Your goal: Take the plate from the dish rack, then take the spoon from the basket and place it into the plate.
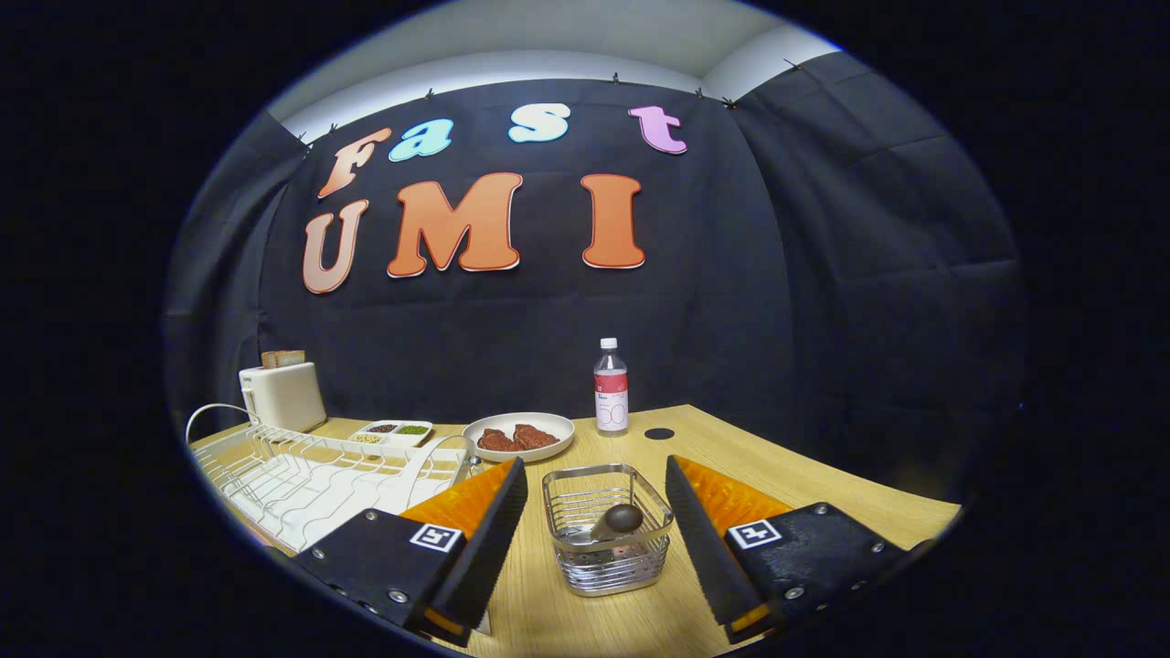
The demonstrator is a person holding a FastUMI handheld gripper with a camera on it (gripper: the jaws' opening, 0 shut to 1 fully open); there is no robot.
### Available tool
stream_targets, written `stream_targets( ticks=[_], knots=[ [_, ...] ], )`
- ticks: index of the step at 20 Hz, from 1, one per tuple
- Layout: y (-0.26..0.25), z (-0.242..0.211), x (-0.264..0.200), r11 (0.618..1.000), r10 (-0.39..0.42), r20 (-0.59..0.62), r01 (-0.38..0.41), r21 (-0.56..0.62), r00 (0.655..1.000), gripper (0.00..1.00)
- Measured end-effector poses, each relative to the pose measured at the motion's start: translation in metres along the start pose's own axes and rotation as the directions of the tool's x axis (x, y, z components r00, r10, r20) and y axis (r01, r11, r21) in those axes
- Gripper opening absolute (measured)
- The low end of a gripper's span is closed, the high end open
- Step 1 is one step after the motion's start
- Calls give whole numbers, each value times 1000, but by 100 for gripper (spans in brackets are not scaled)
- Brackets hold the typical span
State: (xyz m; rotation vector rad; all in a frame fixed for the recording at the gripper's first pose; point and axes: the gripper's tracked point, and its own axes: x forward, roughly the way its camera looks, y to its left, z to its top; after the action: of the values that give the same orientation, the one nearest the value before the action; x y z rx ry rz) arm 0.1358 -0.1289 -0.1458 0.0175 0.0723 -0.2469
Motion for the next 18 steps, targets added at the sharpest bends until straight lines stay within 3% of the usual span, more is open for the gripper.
stream_targets(
  ticks=[2, 5, 7, 13, 18],
  knots=[
    [-2, -5, 3, 1000, -10, -13, 10, 16, 1000, 74],
    [-5, -15, 7, 998, -23, -53, 26, 53, 998, 38],
    [-4, -18, 10, 997, -17, -65, 21, 72, 998, 21],
    [0, -10, 9, 995, -16, -50, 20, 94, 999, 6],
    [-1, 9, 5, 996, -20, -18, 22, 82, 1000, 5]
  ],
)
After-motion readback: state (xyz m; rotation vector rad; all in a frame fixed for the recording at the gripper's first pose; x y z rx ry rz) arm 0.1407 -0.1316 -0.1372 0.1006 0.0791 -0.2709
